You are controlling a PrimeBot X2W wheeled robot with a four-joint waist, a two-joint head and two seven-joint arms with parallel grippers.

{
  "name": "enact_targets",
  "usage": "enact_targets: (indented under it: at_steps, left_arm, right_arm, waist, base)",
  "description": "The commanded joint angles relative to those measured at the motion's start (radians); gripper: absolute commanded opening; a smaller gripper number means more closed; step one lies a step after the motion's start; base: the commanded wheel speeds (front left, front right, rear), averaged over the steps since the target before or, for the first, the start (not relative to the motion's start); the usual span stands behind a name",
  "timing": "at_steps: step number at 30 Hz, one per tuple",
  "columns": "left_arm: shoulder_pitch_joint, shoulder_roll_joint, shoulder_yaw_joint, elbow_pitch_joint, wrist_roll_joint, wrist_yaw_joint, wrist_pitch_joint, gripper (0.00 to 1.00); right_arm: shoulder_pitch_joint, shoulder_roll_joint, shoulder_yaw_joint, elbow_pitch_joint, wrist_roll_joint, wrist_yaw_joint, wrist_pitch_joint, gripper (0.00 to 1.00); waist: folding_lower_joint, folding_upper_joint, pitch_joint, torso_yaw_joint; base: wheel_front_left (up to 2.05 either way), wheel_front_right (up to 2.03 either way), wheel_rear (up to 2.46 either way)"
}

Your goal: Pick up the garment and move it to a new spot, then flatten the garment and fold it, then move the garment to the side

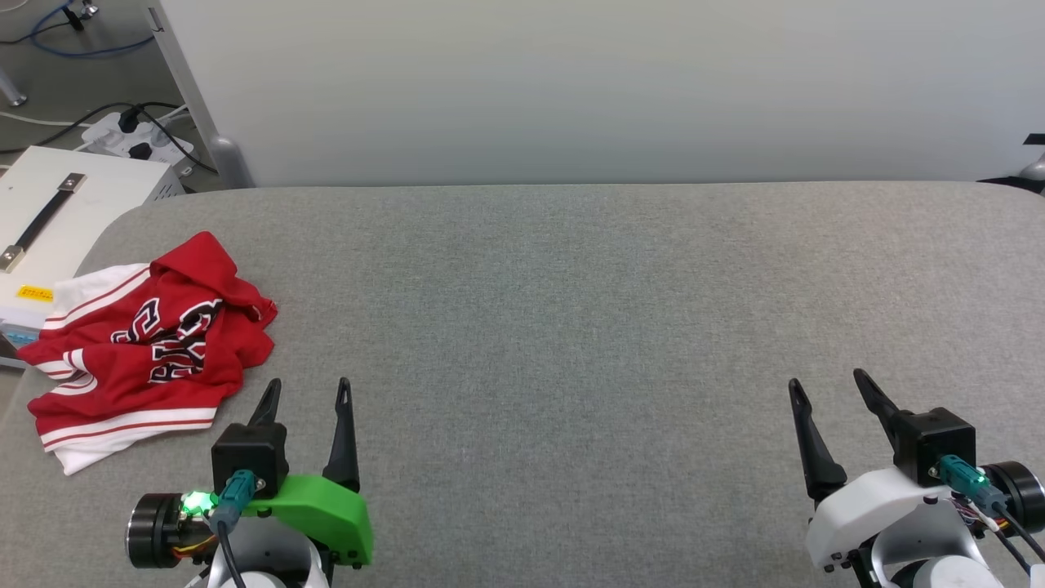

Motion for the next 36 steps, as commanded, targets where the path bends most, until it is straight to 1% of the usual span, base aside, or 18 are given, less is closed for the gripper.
enact_targets:
  at_steps: [1, 15, 36]
  left_arm:
    - [0.000, 0.000, -0.003, -0.001, -0.003, 0.009, -0.010, 1.00]
    - [0.000, -0.001, -0.014, -0.006, -0.011, 0.031, -0.039, 1.00]
    - [0.003, -0.002, -0.032, -0.011, -0.032, 0.050, -0.083, 1.00]
  right_arm:
    - [0.001, 0.000, -0.004, -0.001, 0.006, 0.000, -0.009, 1.00]
    - [0.006, 0.000, -0.021, -0.024, 0.041, 0.000, -0.037, 1.00]
    - [0.025, -0.001, -0.031, -0.050, 0.091, 0.000, -0.081, 1.00]
  waist:
    - [0.0000, -0.0001, 0.000, 0.000]
    - [0.0000, -0.0001, 0.002, 0.001]
    - [0.0000, -0.0001, 0.005, 0.003]
  base:
    - [0.00, 0.00, 0.00]
    - [0.00, 0.00, 0.00]
    - [0.00, 0.00, 0.00]
